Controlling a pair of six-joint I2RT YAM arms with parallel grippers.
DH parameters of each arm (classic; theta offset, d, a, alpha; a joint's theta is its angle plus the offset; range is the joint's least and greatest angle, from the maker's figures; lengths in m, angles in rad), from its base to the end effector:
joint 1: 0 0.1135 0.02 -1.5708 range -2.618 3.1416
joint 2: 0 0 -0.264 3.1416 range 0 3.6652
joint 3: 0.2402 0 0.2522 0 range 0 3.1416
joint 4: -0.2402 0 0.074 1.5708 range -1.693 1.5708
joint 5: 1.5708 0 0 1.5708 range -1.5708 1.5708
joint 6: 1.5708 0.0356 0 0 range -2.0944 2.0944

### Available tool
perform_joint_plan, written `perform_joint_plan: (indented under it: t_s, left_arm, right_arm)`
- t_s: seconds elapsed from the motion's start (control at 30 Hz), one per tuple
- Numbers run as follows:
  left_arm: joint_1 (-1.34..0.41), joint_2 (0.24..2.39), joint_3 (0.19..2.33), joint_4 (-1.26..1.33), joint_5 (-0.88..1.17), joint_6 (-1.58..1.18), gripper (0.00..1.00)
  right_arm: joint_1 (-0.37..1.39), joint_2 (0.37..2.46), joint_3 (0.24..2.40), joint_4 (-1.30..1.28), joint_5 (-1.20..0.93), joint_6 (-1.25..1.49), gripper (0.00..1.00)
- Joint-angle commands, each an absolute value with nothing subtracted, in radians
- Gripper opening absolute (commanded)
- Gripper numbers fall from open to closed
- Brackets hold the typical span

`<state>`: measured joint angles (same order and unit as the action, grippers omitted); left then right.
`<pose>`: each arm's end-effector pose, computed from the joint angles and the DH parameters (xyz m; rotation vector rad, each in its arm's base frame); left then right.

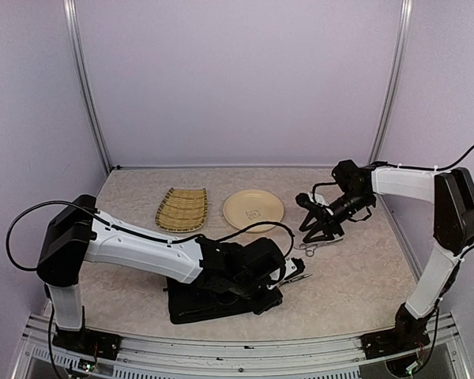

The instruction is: Sort the hair-cutting tools

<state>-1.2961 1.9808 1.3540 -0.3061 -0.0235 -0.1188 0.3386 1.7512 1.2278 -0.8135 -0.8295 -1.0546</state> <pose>0.1158 -0.4080 0.1725 1.4304 2.1606 -0.5330 0.3047 0.1351 0.2074 -1.6946 1.8253 0.9233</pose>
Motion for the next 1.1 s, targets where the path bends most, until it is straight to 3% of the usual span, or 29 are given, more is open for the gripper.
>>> perform_joint_plan:
  t_s: [0.0, 1.07]
  left_arm:
    - [-1.272, 2.023, 1.397, -0.351, 0.032, -0.098, 0.31]
    - [-1.242, 2.146, 1.503, -0.376, 0.003, -0.091, 0.32]
  right_arm:
    - [0.304, 1.704, 1.214, -0.764, -0.902, -0.998, 0.46]
    - [0.288, 1.709, 1.185, -0.755, -0.923, -1.002, 0.43]
